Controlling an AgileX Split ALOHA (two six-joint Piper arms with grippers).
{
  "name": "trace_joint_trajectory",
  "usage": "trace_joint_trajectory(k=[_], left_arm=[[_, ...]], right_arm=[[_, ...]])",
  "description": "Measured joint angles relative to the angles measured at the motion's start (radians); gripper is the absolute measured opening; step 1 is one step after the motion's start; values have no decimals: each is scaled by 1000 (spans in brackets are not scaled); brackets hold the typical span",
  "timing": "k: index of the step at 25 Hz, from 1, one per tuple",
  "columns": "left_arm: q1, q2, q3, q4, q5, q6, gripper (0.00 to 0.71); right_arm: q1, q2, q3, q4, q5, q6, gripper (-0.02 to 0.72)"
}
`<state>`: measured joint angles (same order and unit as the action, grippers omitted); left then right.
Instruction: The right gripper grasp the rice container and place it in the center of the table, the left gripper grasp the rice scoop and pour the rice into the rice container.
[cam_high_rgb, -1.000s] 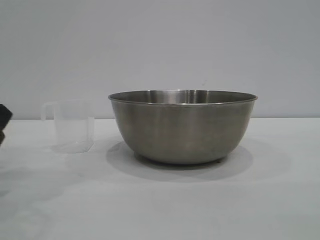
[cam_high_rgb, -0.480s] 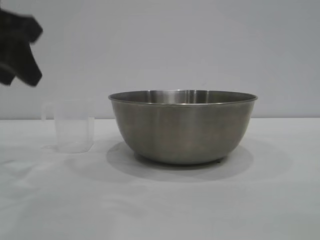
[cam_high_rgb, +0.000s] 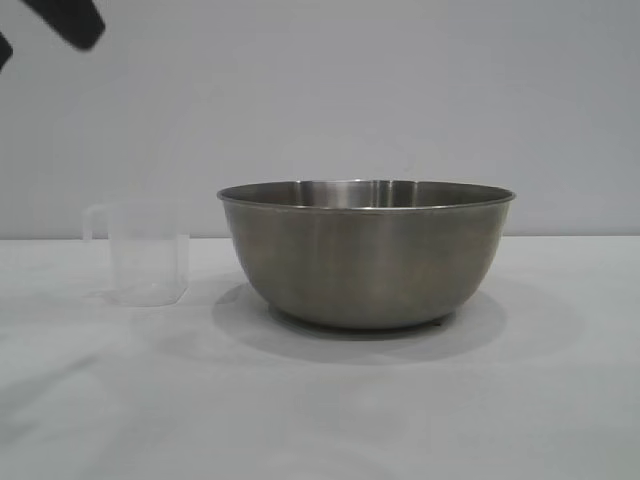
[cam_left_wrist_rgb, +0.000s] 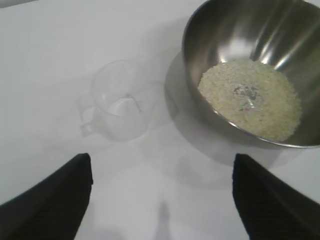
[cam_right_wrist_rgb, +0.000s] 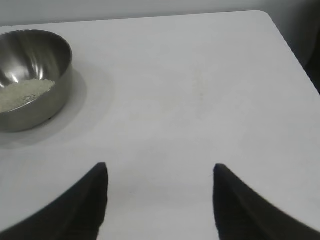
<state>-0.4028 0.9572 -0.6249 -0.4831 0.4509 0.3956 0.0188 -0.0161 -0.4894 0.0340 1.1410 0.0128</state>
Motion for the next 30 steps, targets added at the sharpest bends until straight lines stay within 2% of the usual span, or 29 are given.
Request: trace_joint_trajectory(k=[4, 11, 18, 27, 30], left_arm=[[0, -101, 0, 56, 106, -16, 513], [0, -292, 0, 281, 271, -228, 513], [0, -437, 0, 458, 478, -338, 513], [0, -622, -1, 527, 755, -365, 513], [0, -697, -1, 528, 804, -366, 513]], right_arm=[[0, 0, 0, 0, 0, 0, 387], [0, 0, 0, 0, 0, 0, 387], [0, 0, 0, 0, 0, 0, 387], [0, 0, 0, 0, 0, 0, 387], [0, 0, 0, 0, 0, 0, 387]])
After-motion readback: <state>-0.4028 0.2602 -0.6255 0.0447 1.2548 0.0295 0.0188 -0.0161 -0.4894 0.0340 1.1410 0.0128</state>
